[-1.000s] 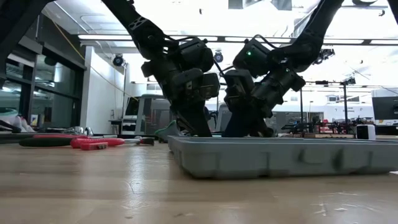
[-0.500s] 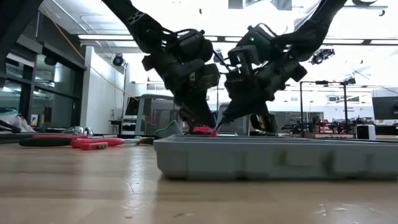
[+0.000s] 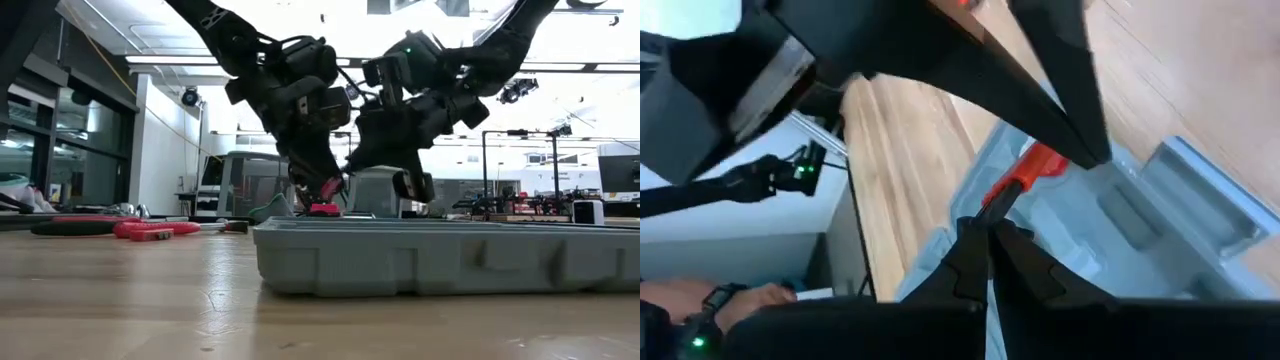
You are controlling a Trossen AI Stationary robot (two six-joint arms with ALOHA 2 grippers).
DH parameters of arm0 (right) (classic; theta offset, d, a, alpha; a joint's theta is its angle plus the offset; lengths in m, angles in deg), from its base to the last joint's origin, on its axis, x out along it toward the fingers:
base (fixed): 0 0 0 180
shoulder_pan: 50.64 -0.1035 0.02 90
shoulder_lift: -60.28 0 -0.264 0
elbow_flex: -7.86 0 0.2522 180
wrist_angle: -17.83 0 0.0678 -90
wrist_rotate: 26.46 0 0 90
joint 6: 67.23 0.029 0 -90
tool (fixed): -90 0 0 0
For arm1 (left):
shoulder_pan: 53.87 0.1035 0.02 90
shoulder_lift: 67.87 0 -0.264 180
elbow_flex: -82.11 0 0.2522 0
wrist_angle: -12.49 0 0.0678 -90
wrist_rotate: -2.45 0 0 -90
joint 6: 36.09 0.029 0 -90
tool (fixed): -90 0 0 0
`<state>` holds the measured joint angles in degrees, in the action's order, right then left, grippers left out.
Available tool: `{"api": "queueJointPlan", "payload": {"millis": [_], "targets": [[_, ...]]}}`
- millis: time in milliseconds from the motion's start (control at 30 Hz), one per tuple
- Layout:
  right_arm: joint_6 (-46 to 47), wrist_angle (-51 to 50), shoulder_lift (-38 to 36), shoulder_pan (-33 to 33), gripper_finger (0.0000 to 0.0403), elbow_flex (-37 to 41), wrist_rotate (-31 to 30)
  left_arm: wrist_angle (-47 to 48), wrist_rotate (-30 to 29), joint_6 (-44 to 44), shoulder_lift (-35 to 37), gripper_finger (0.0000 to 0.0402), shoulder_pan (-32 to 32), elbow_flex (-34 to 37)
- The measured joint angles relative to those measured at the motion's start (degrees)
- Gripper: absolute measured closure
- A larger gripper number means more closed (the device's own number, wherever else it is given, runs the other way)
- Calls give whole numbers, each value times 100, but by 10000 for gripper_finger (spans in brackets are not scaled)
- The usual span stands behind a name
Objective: Prefit tool cases
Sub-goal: Put the set of hex keys into the tool case
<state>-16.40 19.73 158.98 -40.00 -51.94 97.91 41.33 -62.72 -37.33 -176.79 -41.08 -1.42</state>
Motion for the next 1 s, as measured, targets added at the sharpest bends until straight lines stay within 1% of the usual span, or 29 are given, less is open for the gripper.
{"api": "queueJointPlan", "payload": {"millis": [67, 167, 267, 333, 433, 500, 733, 867, 1000], "targets": [[207, 445, 0, -20, 403, 241, -9, 32, 26, 23, 45, 401, 32, -2], [1106, 1862, 6, -25, 403, 1011, -72, 147, 30, 122, 115, 401, 49, -3], [2041, 3349, 9, -65, 403, 1777, -265, 203, 62, 192, 142, 401, 49, -7], [2374, 3842, 9, -72, 403, 2045, -425, 113, 167, 195, 142, 401, 30, -7], [2458, 3815, 11, -149, 403, 2103, -720, -12, 301, 195, 144, 401, -27, -7], [2350, 3600, 11, -186, 403, 1976, -776, -44, 298, 192, 144, 401, -79, -7], [1562, 1860, 15, -227, 403, 1374, -804, -130, 278, 195, 144, 401, -250, -7], [1452, 1689, 15, -220, 403, 1343, -843, -120, 276, 192, 93, 401, -311, -6], [1420, 1604, 13, -226, 403, 1342, -841, -131, 254, 194, -117, 401, -417, 22]]}}
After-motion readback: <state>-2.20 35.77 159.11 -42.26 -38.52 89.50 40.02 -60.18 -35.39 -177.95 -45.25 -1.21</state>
